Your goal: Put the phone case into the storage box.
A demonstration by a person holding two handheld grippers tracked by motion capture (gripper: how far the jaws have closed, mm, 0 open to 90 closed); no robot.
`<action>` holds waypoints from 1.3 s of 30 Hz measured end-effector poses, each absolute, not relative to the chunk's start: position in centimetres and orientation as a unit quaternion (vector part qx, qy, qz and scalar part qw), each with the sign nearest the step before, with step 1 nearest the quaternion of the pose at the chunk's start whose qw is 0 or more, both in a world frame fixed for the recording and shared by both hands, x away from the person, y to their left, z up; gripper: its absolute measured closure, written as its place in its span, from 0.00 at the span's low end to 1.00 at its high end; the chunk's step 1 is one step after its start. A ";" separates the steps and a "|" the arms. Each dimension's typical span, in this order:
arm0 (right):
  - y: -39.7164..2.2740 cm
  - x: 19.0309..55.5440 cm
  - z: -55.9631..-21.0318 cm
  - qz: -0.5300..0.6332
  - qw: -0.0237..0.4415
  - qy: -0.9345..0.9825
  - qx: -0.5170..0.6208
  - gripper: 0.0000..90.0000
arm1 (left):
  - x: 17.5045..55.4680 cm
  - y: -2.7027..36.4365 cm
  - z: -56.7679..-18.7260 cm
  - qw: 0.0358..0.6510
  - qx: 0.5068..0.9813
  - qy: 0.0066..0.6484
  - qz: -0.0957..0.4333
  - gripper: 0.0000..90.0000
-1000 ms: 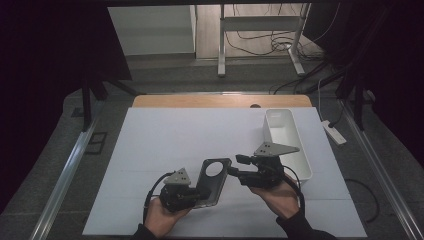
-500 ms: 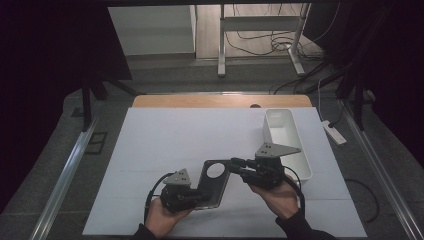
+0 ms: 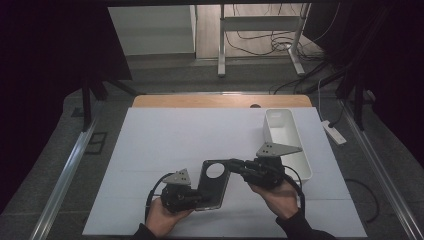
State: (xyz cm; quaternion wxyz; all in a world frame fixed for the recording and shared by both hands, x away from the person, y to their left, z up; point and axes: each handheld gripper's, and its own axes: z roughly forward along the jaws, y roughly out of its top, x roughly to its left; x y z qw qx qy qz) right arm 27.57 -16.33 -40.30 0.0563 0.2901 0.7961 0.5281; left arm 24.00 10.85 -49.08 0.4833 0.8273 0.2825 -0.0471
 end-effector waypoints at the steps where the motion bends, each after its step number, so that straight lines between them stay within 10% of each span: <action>1: -16.3 27.6 -40.3 0.530 0.054 0.795 0.291 0.90 | 24.0 10.9 -49.1 0.483 0.827 0.282 -0.047 0.94; 16: -16.2 27.5 -40.2 0.538 0.040 0.789 0.294 0.91 | 24.3 10.7 -49.5 0.482 0.829 0.278 -0.057 0.92; 39: -16.5 27.4 -39.8 0.536 0.057 0.789 0.296 0.92 | 24.4 10.9 -49.3 0.483 0.828 0.281 -0.048 0.51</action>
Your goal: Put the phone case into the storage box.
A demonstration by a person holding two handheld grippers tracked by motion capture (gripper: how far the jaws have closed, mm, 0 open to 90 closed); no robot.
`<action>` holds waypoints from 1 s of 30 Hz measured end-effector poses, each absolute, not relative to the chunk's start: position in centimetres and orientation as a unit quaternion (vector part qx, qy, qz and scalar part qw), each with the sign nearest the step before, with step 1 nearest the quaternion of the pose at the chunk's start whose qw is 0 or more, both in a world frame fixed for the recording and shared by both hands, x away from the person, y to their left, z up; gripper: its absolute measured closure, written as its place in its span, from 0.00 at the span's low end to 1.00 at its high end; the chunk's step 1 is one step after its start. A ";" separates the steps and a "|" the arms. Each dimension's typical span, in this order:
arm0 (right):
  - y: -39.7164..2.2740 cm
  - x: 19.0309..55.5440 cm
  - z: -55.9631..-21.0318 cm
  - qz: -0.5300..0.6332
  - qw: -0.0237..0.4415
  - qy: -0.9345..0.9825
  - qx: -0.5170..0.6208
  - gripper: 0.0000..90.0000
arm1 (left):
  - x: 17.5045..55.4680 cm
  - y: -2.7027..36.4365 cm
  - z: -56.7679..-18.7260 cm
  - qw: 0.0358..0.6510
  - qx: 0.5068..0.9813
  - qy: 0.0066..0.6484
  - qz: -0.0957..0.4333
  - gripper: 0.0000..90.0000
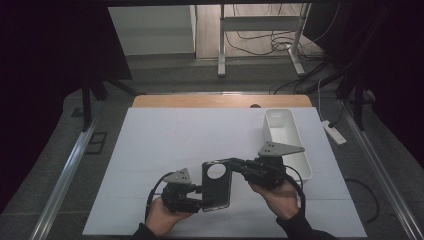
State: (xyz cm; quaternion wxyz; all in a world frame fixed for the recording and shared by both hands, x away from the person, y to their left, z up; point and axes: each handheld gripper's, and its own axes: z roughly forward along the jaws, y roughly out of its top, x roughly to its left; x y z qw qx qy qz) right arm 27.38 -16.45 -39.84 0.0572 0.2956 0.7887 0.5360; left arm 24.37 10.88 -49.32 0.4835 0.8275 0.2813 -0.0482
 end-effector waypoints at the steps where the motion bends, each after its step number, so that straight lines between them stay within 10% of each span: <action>1: -16.5 27.4 -39.8 0.538 0.057 0.787 0.296 0.92 | 24.3 10.9 -49.3 0.483 0.828 0.281 -0.046 0.51; 30: -19.6 28.5 -37.8 0.522 0.106 0.779 0.330 0.92 | 22.6 14.9 -48.1 0.483 0.826 0.291 0.011 0.05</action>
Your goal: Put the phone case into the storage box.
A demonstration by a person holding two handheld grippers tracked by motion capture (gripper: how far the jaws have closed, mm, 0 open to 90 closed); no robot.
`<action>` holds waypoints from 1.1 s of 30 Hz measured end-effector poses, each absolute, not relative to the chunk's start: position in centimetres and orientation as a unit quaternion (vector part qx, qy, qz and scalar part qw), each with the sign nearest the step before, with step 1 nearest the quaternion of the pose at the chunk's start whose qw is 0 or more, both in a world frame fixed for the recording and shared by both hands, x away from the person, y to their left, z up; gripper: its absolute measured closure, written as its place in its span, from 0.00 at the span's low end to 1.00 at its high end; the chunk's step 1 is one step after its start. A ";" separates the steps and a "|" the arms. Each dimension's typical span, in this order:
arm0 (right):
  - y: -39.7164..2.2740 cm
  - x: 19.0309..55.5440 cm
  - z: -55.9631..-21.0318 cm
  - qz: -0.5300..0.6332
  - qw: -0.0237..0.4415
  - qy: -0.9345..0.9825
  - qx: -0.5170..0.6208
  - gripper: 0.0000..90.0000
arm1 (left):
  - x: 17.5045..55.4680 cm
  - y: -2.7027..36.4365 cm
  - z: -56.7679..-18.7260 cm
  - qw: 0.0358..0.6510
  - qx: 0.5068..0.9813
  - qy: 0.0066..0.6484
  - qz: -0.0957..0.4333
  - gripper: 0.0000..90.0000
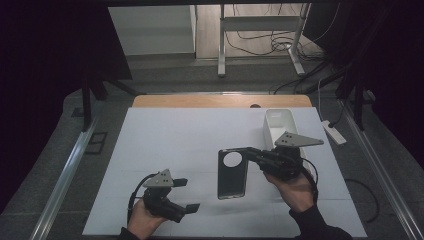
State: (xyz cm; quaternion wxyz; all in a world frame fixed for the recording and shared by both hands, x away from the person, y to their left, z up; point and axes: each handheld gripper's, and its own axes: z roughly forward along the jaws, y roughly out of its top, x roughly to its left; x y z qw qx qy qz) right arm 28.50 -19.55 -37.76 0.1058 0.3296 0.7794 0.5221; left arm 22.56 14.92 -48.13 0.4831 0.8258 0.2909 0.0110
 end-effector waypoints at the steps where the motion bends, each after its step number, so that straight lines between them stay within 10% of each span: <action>1: -19.6 28.6 -37.7 0.522 0.108 0.779 0.329 0.92 | 22.5 15.2 -48.2 0.481 0.827 0.292 0.017 0.05; 33: -22.8 31.6 -34.5 0.530 0.142 0.759 0.349 0.92 | 17.4 22.9 -48.9 0.456 0.792 0.392 0.106 0.00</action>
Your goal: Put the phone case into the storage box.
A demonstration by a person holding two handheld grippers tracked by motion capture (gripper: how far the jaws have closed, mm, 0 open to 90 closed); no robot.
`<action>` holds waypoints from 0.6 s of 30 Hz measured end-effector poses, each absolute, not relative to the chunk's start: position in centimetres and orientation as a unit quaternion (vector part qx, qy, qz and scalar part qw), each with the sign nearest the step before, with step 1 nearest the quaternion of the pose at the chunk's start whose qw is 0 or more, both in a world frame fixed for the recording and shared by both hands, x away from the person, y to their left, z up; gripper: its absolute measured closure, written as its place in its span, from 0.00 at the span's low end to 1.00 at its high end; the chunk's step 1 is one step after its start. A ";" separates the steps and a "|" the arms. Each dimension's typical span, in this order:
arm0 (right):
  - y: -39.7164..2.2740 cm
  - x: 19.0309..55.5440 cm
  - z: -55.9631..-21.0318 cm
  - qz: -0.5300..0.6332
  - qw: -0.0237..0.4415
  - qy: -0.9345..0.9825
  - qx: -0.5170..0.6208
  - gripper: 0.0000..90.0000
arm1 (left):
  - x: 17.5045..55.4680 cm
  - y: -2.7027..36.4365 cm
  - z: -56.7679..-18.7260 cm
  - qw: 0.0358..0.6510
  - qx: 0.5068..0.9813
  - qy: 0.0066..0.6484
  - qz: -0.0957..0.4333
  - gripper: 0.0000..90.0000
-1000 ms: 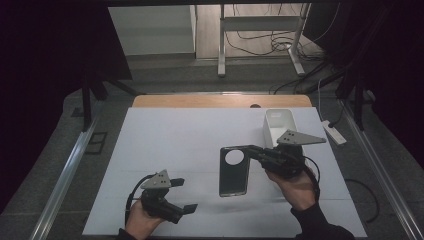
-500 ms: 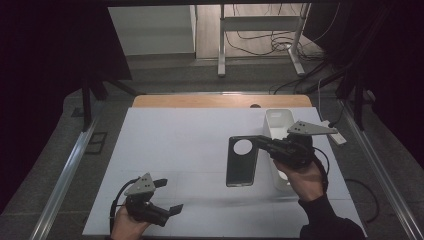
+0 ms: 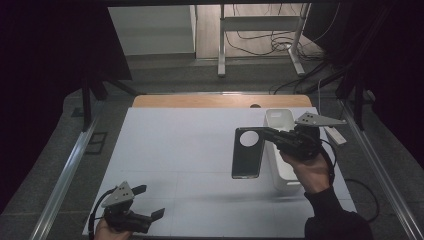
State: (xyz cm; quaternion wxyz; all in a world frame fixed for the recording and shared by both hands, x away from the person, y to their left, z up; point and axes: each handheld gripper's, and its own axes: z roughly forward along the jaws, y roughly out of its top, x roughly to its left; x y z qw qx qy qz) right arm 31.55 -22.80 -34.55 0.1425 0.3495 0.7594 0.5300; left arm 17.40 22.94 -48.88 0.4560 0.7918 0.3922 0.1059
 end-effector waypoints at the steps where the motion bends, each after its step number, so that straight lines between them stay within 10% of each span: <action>1: -22.8 31.7 -34.5 0.531 0.144 0.758 0.350 0.92 | 17.3 23.2 -48.9 0.456 0.791 0.393 0.108 0.00; 18: -24.2 33.1 -33.4 0.525 0.173 0.753 0.357 0.92 | 16.2 24.9 -50.0 0.415 0.798 0.418 0.128 0.00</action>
